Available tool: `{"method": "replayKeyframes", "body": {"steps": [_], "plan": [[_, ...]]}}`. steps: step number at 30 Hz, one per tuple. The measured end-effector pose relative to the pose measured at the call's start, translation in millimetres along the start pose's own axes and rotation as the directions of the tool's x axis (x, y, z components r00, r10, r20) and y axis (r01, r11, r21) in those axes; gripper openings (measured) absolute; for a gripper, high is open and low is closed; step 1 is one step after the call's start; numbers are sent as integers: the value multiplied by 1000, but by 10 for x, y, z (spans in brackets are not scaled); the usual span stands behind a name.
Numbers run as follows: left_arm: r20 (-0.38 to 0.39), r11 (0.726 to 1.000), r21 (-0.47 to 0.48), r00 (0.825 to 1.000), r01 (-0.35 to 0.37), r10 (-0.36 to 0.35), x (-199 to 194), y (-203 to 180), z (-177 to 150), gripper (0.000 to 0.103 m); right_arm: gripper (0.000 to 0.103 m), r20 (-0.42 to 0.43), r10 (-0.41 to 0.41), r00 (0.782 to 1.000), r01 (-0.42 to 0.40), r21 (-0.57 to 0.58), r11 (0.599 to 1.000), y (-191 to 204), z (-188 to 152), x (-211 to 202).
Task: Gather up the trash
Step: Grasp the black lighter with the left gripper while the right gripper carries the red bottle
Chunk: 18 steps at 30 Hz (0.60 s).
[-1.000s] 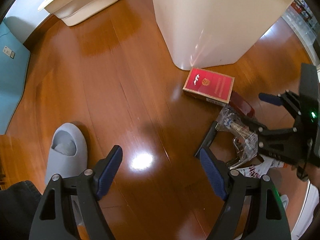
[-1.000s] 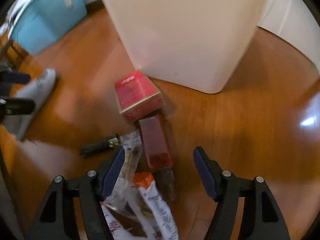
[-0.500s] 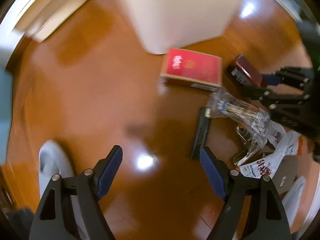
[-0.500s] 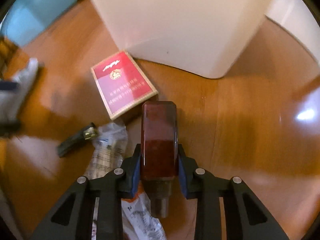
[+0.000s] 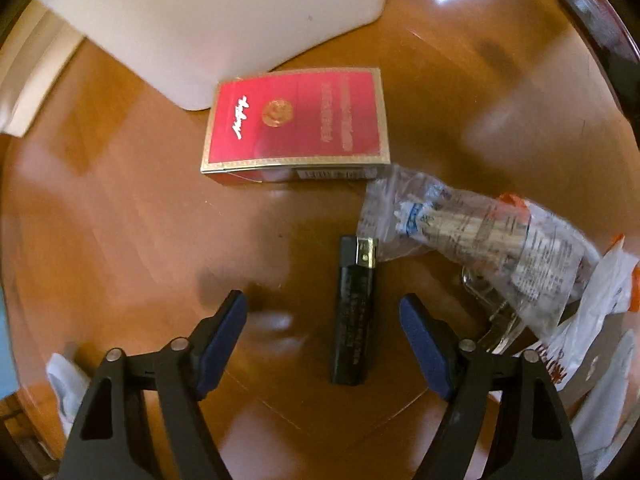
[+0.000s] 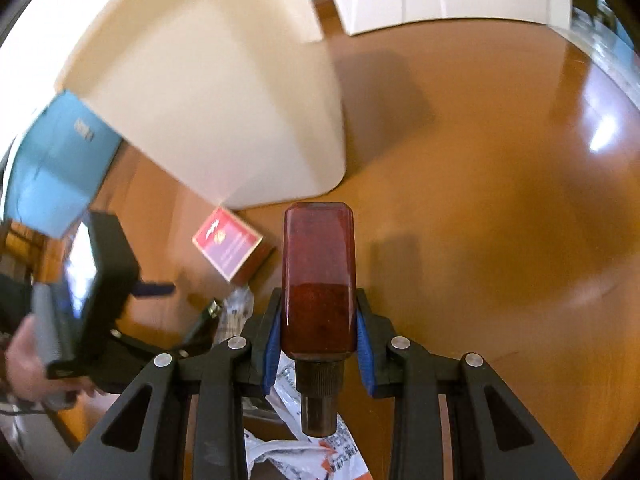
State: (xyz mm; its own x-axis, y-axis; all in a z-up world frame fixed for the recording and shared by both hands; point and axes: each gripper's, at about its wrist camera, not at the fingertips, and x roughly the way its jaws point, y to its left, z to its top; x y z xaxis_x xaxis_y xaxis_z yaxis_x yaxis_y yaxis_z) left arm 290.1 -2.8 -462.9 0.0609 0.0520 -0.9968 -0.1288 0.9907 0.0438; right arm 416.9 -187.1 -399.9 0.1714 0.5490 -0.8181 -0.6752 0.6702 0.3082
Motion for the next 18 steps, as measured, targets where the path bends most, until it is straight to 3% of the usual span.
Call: {"method": "replayKeyframes", "body": {"steps": [3, 6, 13, 18], "plan": [[-6, 1000, 12, 1000, 26, -26, -41, -8, 19, 56, 33, 17, 1, 1000, -1, 18, 1000, -38, -14, -92], [-15, 998, 45, 999, 39, -38, -93, 0, 27, 19, 34, 34, 0, 999, -1, 43, 999, -118, -65, -177], [-19, 992, -43, 993, 116, -117, -178, 309, 10, 18, 34, 62, 9, 998, -15, 113, 994, -210, -147, -280], [65, 985, -43, 984, 168, -165, -782, 364, 44, 18, 34, 73, 13, 997, -24, 143, 989, -178, -142, -203]]}}
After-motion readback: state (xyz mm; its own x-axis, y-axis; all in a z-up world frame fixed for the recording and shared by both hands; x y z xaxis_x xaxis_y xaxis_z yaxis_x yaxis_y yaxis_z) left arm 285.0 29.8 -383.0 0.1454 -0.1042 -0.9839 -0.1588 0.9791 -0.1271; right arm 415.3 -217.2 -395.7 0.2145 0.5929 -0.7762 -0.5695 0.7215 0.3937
